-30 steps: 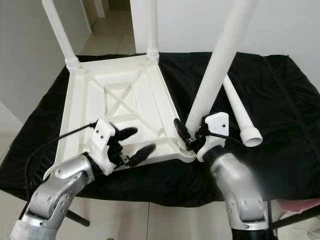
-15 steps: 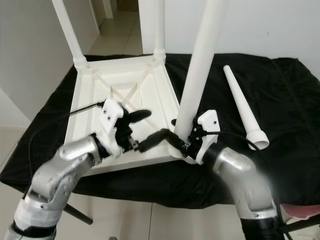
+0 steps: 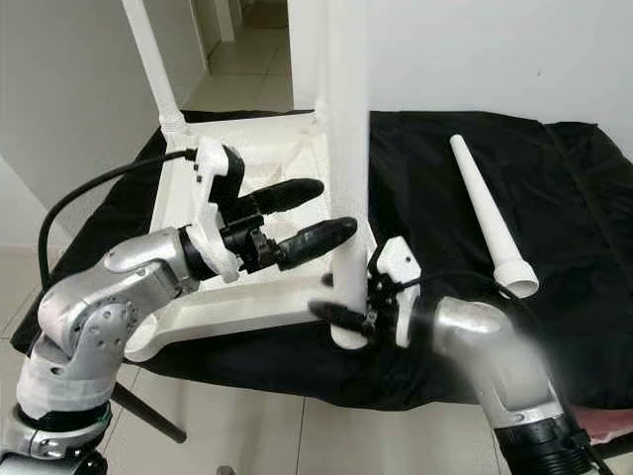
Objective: Building children table
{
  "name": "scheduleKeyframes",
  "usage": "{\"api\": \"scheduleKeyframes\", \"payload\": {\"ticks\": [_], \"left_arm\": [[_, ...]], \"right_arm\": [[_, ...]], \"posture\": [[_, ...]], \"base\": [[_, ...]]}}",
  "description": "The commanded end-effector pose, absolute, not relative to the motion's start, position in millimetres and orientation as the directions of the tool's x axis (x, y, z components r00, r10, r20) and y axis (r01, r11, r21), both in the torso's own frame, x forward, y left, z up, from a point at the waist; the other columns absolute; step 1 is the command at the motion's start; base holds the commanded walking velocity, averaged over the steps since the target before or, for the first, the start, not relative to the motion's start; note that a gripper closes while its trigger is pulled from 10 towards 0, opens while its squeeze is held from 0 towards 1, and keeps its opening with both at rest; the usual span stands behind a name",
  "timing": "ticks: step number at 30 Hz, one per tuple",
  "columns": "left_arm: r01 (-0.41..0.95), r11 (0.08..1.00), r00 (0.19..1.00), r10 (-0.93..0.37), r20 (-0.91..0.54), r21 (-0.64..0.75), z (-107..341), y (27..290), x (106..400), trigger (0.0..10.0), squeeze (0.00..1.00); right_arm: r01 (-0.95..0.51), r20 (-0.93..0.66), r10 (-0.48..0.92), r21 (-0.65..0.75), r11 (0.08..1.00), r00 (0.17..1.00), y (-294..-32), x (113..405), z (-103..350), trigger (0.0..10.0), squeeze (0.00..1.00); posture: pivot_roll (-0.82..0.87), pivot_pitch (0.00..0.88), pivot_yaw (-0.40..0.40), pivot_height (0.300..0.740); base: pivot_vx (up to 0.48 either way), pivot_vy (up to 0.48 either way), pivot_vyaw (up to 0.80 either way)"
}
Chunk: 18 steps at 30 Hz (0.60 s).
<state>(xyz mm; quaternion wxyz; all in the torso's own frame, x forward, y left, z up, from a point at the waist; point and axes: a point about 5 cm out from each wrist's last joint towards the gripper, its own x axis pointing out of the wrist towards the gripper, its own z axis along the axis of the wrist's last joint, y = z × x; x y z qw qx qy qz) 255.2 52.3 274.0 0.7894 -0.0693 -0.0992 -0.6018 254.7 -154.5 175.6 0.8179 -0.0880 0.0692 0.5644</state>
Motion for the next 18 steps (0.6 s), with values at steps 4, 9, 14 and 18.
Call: {"api": "scheduleKeyframes", "payload": {"ticks": [4,9,14,18], "left_arm": [[0.993,0.112,0.105,-0.974,0.202,0.022,276.2,49.9,248.9,10.0,0.0],[0.999,0.045,0.046,-0.983,0.18,-0.01,277.6,48.9,246.3,10.0,0.0],[0.997,-0.041,-0.028,-0.983,0.184,-0.067,276.4,51.2,243.0,0.0,0.0],[0.996,-0.064,-0.053,-0.984,0.171,-0.057,277.5,52.1,240.2,0.0,0.0]], "right_arm": [[-0.972,-0.255,0.938,-0.06,0.226,0.234,-150.8,249.8,174.7,10.0,0.0],[-0.982,-0.283,0.94,-0.06,0.18,0.19,-150.5,249.5,172.4,10.0,0.0],[-0.984,-0.284,0.942,-0.056,0.167,0.176,-150.4,249.9,173.1,10.0,0.0],[-0.984,-0.281,0.943,-0.059,0.168,0.178,-151.4,250.1,173.1,10.0,0.0]], "posture": [[-0.06,0.014,0.046,0.74],[-0.07,0.011,0.052,0.74],[-0.07,0.005,0.058,0.74],[-0.07,0.001,0.063,0.74]], "base": [[0.0,0.0,0.0],[0.0,0.0,0.0],[0.0,0.0,0.0],[0.0,0.0,0.0]]}}
